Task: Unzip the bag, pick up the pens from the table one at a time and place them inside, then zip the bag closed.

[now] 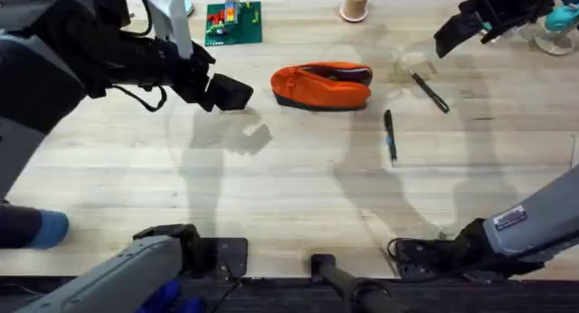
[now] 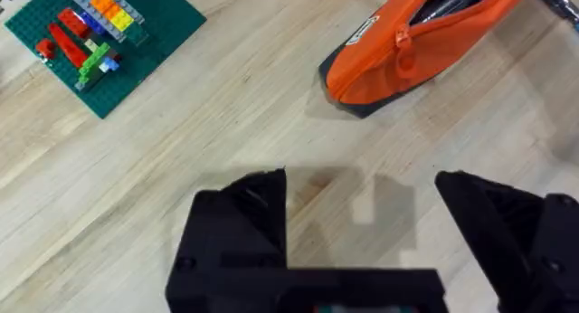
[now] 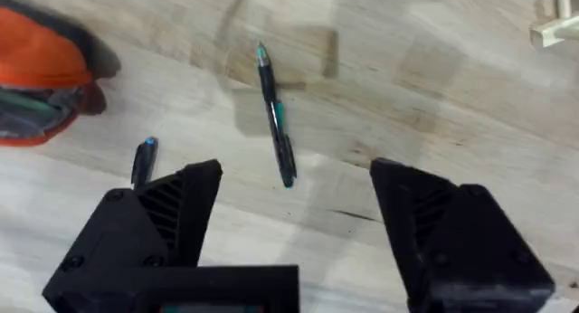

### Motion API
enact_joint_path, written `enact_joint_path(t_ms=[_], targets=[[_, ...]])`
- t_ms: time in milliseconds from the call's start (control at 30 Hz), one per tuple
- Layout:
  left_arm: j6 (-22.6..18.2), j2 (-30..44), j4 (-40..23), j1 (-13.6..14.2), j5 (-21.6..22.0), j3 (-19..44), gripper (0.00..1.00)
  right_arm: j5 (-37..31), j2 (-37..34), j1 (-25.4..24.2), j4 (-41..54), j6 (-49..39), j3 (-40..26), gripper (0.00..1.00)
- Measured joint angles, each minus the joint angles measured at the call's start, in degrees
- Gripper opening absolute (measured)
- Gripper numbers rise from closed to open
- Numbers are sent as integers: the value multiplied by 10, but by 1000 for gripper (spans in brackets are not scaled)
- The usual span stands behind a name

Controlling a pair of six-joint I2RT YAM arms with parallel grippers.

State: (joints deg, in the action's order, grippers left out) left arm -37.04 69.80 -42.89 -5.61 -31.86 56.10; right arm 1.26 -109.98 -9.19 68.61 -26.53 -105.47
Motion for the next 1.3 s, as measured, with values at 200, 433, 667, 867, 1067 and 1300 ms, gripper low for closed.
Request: enact_joint_path(t_ms=[200,433,667,867,1067,1300], targets=[[0,0,0,0,0,0,994,-5,-14,0,-28,11,19,998],[0,0,0,0,0,0,993,-11,-14,0,-91,13,88,998],[0,0,0,0,0,0,995,-13,-14,0,-155,13,164,998],[0,0,0,0,0,0,993,-13,-14,0,-184,13,209,997],[0,0,0,0,0,0,993,-13,-14,0,-208,13,234,997],[0,0,0,0,0,0,994,-12,-14,0,-224,13,256,996]])
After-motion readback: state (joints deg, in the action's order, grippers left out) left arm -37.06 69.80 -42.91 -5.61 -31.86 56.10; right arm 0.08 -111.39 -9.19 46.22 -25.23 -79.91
